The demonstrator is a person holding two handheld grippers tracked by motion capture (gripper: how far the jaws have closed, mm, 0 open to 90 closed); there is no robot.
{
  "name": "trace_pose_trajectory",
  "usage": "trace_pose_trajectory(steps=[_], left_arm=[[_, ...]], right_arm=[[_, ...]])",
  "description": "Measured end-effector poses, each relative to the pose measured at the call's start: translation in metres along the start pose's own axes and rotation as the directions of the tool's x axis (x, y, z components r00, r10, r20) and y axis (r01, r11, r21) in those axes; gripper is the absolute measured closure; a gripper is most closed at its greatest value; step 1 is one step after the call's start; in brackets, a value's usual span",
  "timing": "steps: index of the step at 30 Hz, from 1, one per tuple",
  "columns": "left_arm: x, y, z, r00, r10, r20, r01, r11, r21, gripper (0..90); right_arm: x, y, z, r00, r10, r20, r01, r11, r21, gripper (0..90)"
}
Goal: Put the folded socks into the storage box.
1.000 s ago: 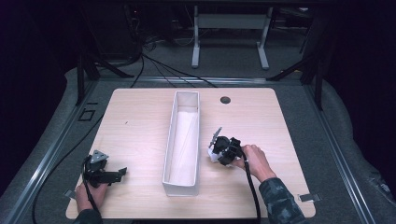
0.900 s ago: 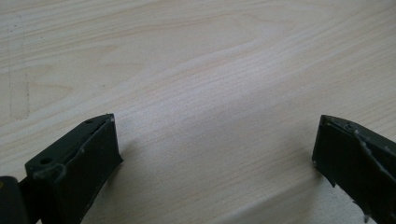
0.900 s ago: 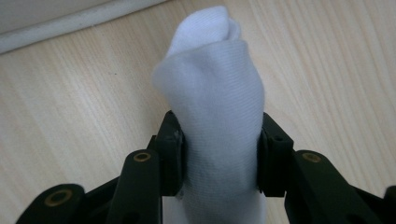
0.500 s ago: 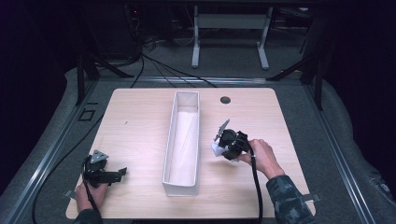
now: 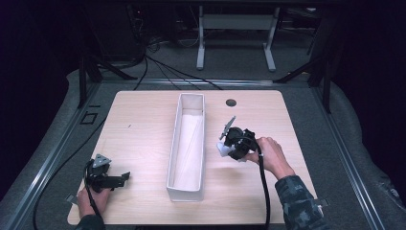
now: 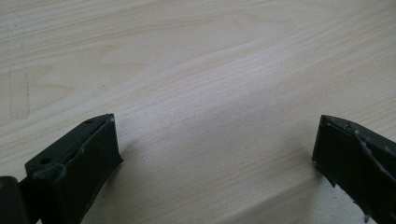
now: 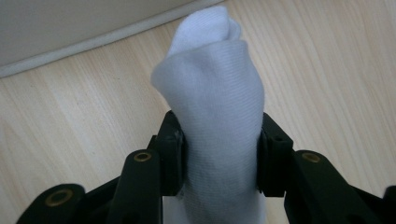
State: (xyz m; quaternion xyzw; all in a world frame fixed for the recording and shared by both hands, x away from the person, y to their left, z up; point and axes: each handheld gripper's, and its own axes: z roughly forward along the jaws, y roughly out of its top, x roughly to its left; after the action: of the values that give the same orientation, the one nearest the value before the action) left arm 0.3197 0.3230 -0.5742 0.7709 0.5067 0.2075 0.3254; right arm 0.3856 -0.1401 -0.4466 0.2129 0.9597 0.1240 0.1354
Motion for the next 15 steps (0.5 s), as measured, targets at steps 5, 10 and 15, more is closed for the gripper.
trace_pose_trajectory(steps=[5, 10, 15], left_arm=[[0.0, 0.0, 0.0, 1.0, 0.0, 0.0, 0.0, 1.0, 0.0, 0.3], [0.0, 0.0, 0.0, 1.0, 0.0, 0.0, 0.0, 1.0, 0.0, 0.3], [0.0, 0.0, 0.0, 1.0, 0.0, 0.0, 0.0, 1.0, 0.0, 0.3]], right_arm=[[-0.003, 0.004, -0.009, 0.9999, -0.006, 0.011, 0.006, 1.0, -0.006, 60.4], [-0.008, 0.012, -0.024, 0.9995, -0.012, 0.028, 0.013, 0.9998, -0.014, 60.4], [-0.011, 0.018, -0.034, 0.9994, -0.013, 0.031, 0.014, 0.9996, -0.026, 60.4]])
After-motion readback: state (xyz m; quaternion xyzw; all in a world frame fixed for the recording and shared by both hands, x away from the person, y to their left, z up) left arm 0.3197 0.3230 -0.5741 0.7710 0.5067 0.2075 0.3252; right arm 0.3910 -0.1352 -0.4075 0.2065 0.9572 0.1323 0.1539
